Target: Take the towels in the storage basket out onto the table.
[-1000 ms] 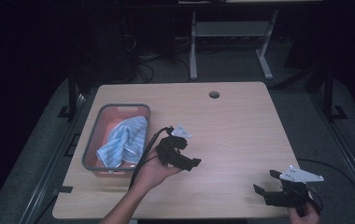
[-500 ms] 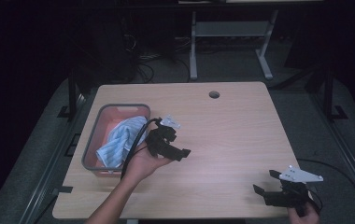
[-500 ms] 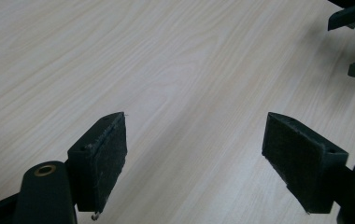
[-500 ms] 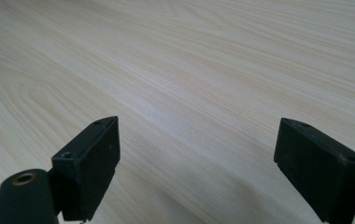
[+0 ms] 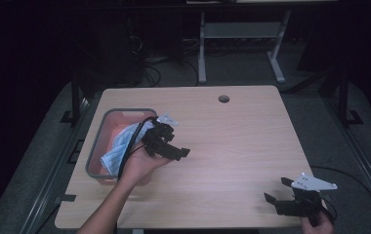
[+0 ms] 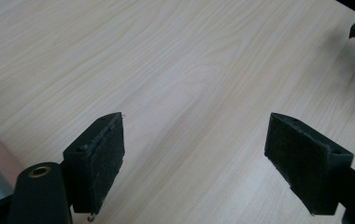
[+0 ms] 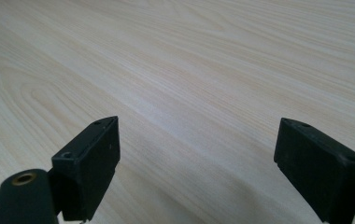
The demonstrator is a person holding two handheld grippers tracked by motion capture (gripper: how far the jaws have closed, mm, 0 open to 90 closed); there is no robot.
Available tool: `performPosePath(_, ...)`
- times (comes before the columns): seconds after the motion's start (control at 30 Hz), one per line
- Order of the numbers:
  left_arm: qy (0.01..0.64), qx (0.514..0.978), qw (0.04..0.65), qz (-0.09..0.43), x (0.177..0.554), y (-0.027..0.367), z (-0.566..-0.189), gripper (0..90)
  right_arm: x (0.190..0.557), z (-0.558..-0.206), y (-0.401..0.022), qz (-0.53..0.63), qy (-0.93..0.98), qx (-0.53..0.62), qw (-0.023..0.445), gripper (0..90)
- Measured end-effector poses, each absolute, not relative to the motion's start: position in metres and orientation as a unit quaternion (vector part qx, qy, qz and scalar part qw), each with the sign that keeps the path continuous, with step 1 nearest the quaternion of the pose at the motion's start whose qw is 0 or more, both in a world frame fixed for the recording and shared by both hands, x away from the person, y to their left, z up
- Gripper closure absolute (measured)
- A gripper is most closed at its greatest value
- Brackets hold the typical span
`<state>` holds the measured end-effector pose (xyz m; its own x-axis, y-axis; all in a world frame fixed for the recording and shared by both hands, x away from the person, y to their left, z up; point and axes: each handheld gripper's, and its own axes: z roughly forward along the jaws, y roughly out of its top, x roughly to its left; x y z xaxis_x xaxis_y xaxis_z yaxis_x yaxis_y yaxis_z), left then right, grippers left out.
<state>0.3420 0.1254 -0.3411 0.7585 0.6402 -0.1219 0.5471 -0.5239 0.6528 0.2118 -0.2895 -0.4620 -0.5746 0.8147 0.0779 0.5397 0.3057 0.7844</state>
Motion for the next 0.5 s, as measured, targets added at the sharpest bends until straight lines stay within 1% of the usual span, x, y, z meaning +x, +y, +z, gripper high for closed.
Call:
performPosePath(0.1,0.347,0.87,0.342,0.068,0.346,0.133,-0.34,18.5,0.212,-0.462,-0.29,0.405,0.791,0.427,0.169,13.7)
performPosePath(0.5,0.381,0.853,0.346,0.089,0.354,0.169,-0.326,18.4,0.213,-0.463,-0.288,0.404,0.793,0.423,0.169,13.7)
